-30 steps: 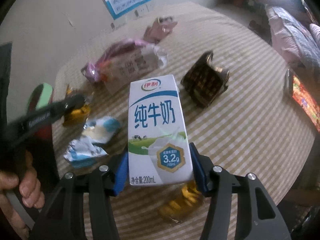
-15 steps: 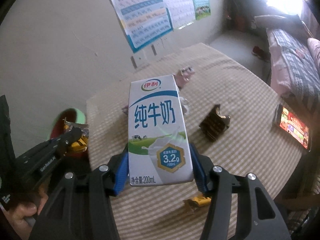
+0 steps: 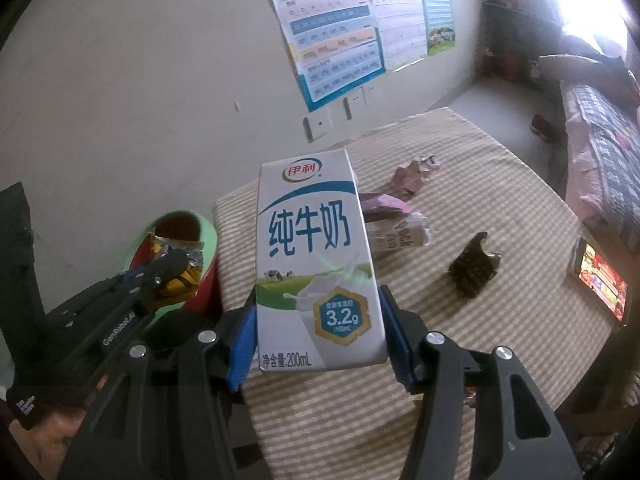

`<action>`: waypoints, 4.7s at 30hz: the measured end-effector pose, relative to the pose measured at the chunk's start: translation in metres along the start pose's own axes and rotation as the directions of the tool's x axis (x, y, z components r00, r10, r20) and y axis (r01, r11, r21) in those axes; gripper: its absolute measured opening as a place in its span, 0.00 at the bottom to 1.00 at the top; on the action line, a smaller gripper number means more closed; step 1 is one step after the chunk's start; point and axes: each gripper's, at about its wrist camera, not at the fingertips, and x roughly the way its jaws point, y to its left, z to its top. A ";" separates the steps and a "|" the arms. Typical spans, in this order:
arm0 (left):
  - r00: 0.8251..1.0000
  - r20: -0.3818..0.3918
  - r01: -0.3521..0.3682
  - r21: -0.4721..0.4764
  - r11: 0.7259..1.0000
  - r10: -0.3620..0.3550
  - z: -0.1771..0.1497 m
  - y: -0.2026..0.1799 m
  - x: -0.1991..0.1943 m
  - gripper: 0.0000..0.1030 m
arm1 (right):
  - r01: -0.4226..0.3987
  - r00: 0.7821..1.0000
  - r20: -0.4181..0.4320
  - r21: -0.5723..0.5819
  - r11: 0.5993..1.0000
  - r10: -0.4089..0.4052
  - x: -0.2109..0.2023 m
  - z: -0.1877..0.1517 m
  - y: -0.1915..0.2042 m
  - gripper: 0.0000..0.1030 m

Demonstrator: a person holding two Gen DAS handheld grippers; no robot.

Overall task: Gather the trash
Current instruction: 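Open the left tool over the bucket while the right tool drops the milk carton into it, then move both tools back over the remaining wrappers on the table, then grasp the gold wrapper with the right tool while the left tool grasps the light blue wrapper, then carry the light blue wrapper with the left tool while the right tool carries the gold wrapper to the bucket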

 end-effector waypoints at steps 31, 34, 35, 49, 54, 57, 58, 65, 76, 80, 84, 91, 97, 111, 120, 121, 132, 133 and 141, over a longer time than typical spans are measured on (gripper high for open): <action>0.965 0.005 -0.253 -0.232 0.939 0.261 -0.001 0.150 -0.012 0.12 | -0.203 0.964 -0.200 -0.136 0.970 0.174 0.087 0.020 0.123 0.52; 0.961 -0.010 -0.270 -0.246 0.931 0.276 -0.002 0.163 -0.009 0.12 | -0.221 0.959 -0.214 -0.146 0.964 0.187 0.098 0.027 0.137 0.52; 0.960 -0.016 -0.275 -0.250 0.928 0.280 -0.002 0.167 -0.008 0.12 | -0.224 0.958 -0.217 -0.153 0.962 0.189 0.101 0.029 0.140 0.52; 0.956 -0.031 -0.287 -0.287 0.914 0.290 0.006 0.200 0.007 0.17 | -0.259 0.945 -0.262 -0.243 0.935 0.193 0.141 0.045 0.187 0.53; 0.949 -0.022 -0.306 -0.309 0.901 0.315 0.007 0.208 0.010 0.58 | -0.267 0.945 -0.255 -0.245 0.932 0.204 0.145 0.052 0.190 0.54; 0.946 -0.026 -0.315 -0.323 0.892 0.324 0.007 0.210 0.011 0.61 | -0.280 0.942 -0.254 -0.236 0.931 0.219 0.143 0.055 0.192 0.54; 0.944 -0.031 -0.320 -0.324 0.890 0.328 0.006 0.211 0.012 0.62 | -0.283 0.941 -0.254 -0.234 0.930 0.222 0.142 0.055 0.191 0.54; 0.948 -0.040 -0.311 -0.323 0.894 0.316 0.002 0.200 0.010 0.64 | -0.273 0.949 -0.218 -0.220 0.936 0.226 0.116 0.052 0.179 0.54; 0.987 -0.013 -0.157 -0.167 0.973 0.157 0.008 0.100 0.012 0.64 | -0.044 0.994 -0.107 -0.171 0.984 0.026 0.047 0.003 0.063 0.61; 0.996 -0.042 -0.086 -0.130 0.988 0.081 0.001 0.060 0.019 0.66 | 0.121 0.986 -0.103 -0.109 0.987 -0.132 0.026 -0.026 0.000 0.62; 0.996 -0.084 -0.032 -0.100 0.994 0.024 -0.009 0.026 0.027 0.66 | 0.208 0.966 -0.166 0.047 0.977 -0.198 0.018 -0.060 -0.069 0.62; 0.989 -0.143 0.024 -0.006 1.000 -0.024 -0.026 -0.025 0.038 0.66 | 0.163 0.961 -0.260 0.272 0.948 -0.090 0.035 -0.095 -0.128 0.60; 0.983 -0.180 0.059 0.051 0.997 -0.049 -0.028 -0.048 0.051 0.67 | 0.101 0.968 -0.249 0.242 0.965 -0.039 0.036 -0.093 -0.112 0.36; 0.935 -0.347 0.114 0.101 0.988 -0.072 -0.058 -0.082 0.109 0.67 | 0.102 0.990 -0.120 0.205 0.973 -0.079 0.006 -0.072 -0.107 0.37; 0.928 -0.359 0.143 0.090 0.986 -0.102 -0.065 -0.076 0.109 0.32 | 0.076 0.994 -0.093 0.186 0.980 -0.060 0.006 -0.057 -0.090 0.38; 0.930 -0.352 0.144 0.091 0.985 -0.103 -0.064 -0.076 0.107 0.31 | 0.075 0.994 -0.089 0.183 0.980 -0.059 0.006 -0.056 -0.088 0.38; 0.985 -0.163 0.065 0.097 0.993 -0.048 -0.027 -0.058 0.054 0.30 | 0.039 0.998 -0.059 0.151 0.988 -0.031 0.004 -0.042 -0.070 0.39; 0.989 -0.144 0.055 0.092 0.994 -0.041 -0.022 -0.055 0.049 0.30 | 0.036 0.998 -0.057 0.150 0.988 -0.027 0.004 -0.041 -0.070 0.39; 0.999 -0.047 0.005 0.055 0.998 -0.002 0.002 -0.035 0.023 0.30 | 0.017 0.999 -0.037 0.135 0.991 -0.012 0.003 -0.033 -0.062 0.39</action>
